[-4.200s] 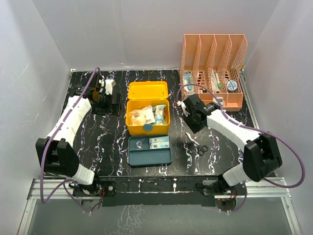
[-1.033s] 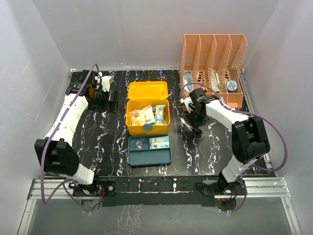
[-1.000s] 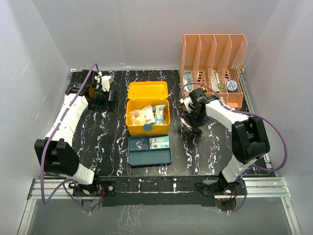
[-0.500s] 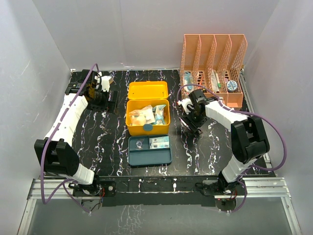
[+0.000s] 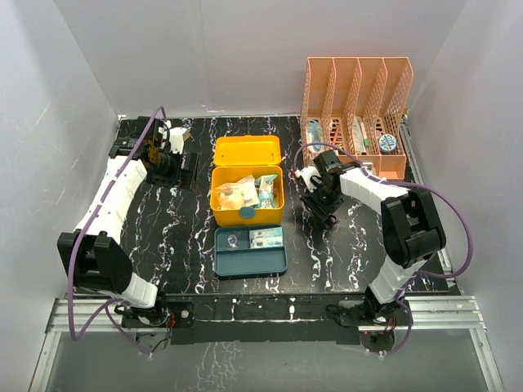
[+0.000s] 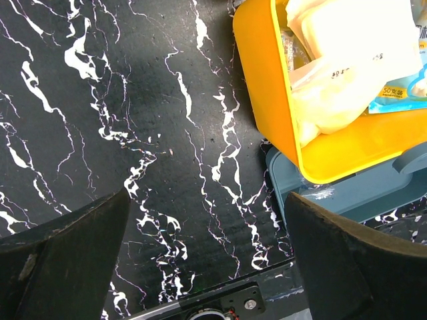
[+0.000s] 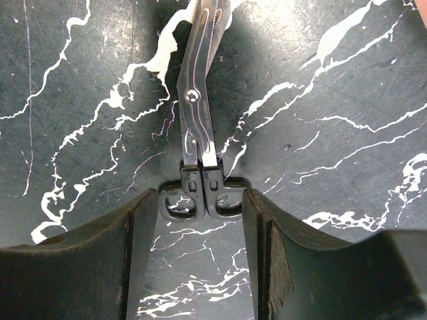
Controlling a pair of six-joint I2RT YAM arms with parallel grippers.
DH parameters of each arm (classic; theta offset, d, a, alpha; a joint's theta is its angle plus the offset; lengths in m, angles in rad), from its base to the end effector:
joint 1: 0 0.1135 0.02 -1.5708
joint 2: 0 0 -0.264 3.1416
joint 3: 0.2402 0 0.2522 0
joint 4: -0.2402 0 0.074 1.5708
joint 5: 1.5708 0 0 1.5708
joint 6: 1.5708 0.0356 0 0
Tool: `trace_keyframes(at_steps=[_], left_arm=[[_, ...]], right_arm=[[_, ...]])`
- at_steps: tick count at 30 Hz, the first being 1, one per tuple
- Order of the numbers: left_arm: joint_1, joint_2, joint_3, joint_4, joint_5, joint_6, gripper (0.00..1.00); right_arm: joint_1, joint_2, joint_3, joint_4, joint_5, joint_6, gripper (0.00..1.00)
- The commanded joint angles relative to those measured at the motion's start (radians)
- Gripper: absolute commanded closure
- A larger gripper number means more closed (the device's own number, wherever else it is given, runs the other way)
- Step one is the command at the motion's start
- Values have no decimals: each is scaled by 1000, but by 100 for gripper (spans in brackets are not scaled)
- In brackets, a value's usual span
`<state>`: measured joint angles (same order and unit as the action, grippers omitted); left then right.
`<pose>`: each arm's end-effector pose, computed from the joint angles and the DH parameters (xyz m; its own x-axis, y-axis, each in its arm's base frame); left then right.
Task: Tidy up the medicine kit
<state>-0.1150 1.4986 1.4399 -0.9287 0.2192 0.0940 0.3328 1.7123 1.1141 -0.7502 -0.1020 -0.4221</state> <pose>0.3060 -0.0431 0.3316 -0.8037 0.1851 -0.5655 0.3078 0.9427 -0.1290 0.2990 0.1072 0.1798 -0.6991 -0.6728 -0.2419 -0.6935 0.7205 0.0002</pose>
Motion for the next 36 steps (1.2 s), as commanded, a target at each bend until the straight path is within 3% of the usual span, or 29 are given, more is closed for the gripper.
trace_keyframes(at_steps=[1, 31, 36], left_arm=[[5, -18, 3, -28, 19, 9, 1], [5, -20, -5, -36, 28, 28, 1], [5, -17, -10, -33, 29, 28, 1]], right_arm=[[3, 22, 3, 41, -11, -18, 50], [17, 99, -16, -54, 64, 13, 58], [20, 102, -10, -70, 85, 23, 64]])
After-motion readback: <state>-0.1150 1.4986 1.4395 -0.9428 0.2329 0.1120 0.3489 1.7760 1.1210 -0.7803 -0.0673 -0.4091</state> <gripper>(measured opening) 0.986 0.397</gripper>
